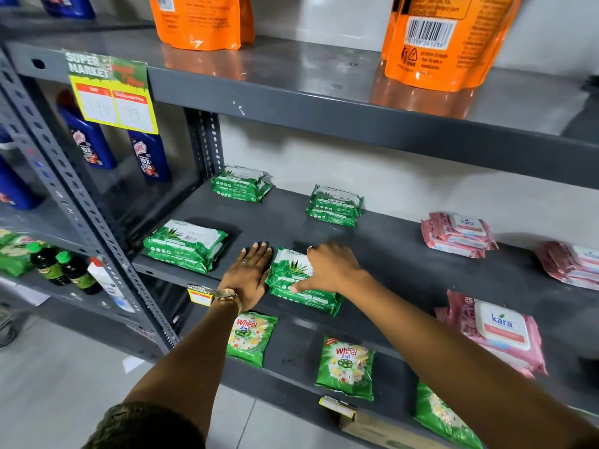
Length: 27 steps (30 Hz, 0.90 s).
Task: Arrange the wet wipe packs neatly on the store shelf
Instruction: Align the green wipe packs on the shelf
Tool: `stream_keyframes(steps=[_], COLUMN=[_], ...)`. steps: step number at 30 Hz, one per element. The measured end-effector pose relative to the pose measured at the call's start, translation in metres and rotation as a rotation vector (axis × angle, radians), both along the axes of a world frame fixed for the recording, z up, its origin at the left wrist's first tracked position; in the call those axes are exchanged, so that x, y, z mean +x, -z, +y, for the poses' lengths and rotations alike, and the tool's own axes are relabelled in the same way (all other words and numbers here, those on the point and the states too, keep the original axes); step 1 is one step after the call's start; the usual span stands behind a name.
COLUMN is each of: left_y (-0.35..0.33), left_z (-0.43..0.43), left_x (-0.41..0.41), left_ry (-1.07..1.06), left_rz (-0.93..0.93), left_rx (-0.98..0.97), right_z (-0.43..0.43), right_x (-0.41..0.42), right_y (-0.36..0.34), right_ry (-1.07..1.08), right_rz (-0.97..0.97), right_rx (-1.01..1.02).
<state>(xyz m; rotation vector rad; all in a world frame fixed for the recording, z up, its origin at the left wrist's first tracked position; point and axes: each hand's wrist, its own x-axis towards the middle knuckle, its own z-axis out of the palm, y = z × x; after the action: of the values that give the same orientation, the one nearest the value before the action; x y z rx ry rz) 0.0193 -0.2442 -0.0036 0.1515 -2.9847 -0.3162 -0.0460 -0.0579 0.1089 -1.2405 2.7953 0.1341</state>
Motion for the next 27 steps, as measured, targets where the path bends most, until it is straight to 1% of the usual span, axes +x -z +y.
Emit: stream_keyframes(steps=[3, 6, 12, 18, 20, 22, 23, 24, 25, 27], left_y=[0.000, 0.001, 0.003, 0.001, -0.005, -0.019, -0.028, -0.037, -0.047, -0.066], left_z=[0.000, -0.001, -0.001, -0.002, -0.003, 0.000, 0.001, 0.003, 0.008, 0.023], left_x=[0.001, 0.001, 0.000, 0.000, -0.001, 0.001, 0.002, 0.003, 0.005, 0.013], left_ry=[-0.007, -0.005, -0.007, 0.010, 0.010, -0.063, -0.111, -0.151, -0.171, -0.110], left_rz=[0.000, 0.004, 0.009, -0.007, -0.026, -0.037, -0.001, 0.080, 0.190, 0.391], left_rx=[-0.018, -0.023, -0.009, 0.039, 0.129, 0.393, 0.509, 0.573, 0.576, 0.496], right_z=[0.004, 0.007, 0.004, 0.006, 0.009, 0.018, 0.025, 0.035, 0.047, 0.072], right_x=[-0.001, 0.000, 0.009, 0.011, 0.013, 0.017, 0.020, 0.022, 0.023, 0.024], right_y=[-0.002, -0.004, 0.002, 0.004, 0.003, 0.000, -0.001, -0.002, -0.004, -0.006], right_ry=[0.036, 0.051, 0.135, 0.149, 0.137, 0.129, 0.141, 0.165, 0.197, 0.271], right_rz=[-0.085, -0.154, -0.161, -0.181, -0.207, -0.229, -0.234, -0.229, -0.214, -0.168], right_rx=[-0.023, -0.092, -0.202, -0.175, -0.154, -0.181, -0.220, -0.270, -0.323, -0.410])
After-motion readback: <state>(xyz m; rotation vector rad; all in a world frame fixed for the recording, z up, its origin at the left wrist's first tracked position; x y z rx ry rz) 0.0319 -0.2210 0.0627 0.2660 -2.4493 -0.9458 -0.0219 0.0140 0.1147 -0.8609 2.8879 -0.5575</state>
